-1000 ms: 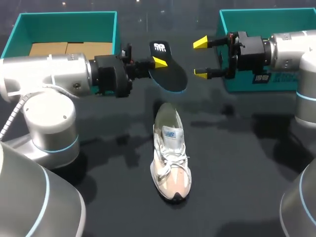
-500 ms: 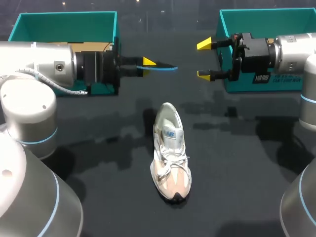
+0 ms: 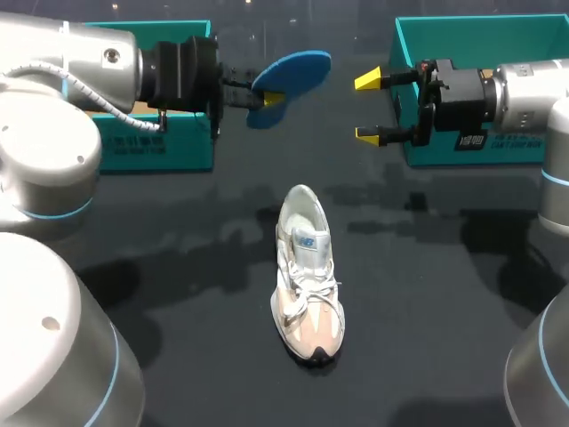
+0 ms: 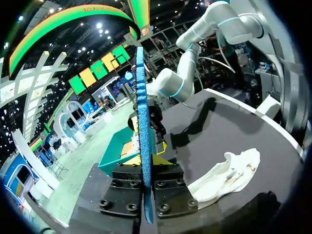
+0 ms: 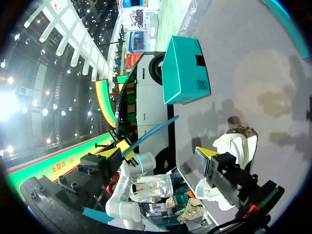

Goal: Take the shoe out of the shoebox, open the shoe tongue, remove and reinsert the insole, then place the shoe into the shoebox

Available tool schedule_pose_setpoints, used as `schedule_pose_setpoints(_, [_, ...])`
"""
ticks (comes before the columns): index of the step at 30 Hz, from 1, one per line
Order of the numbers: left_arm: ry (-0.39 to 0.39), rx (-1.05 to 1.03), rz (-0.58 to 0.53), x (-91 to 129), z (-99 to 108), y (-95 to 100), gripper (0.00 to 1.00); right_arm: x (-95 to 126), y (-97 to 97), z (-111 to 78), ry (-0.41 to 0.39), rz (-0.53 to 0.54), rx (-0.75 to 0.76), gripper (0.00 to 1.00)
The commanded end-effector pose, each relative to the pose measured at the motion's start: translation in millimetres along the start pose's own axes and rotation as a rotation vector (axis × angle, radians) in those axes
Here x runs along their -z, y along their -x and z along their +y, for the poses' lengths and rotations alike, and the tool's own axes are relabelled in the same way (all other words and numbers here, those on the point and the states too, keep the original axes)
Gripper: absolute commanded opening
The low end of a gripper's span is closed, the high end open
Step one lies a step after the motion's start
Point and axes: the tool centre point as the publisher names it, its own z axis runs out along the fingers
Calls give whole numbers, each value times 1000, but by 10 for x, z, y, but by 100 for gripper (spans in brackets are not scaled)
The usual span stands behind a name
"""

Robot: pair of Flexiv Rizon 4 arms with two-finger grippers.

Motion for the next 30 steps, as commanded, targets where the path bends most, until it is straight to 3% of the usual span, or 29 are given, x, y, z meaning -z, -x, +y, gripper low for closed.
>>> schedule_pose_setpoints(1, [194, 549, 421, 30, -44, 54, 0, -3, 3, -2, 0, -1, -1, 100])
schedule_pose_setpoints(9, [194, 549, 421, 30, -44, 54, 0, -3, 3, -2, 0, -1, -1, 100])
schedule_pose_setpoints(13, [120, 875, 530, -43, -25, 120, 0, -3, 3, -2, 0, -1, -1, 100])
schedule_pose_setpoints(17, [25, 1040, 517, -99, -17, 122, 0, -3, 3, -2, 0, -1, -1, 100])
schedule_pose_setpoints(23, [-179, 1330, 541, -125, -44, 134, 0, -3, 3, -2, 0, -1, -1, 100])
schedule_pose_setpoints(30, [-191, 1375, 563, -121, -46, 136, 0, -3, 3, -2, 0, -1, -1, 100])
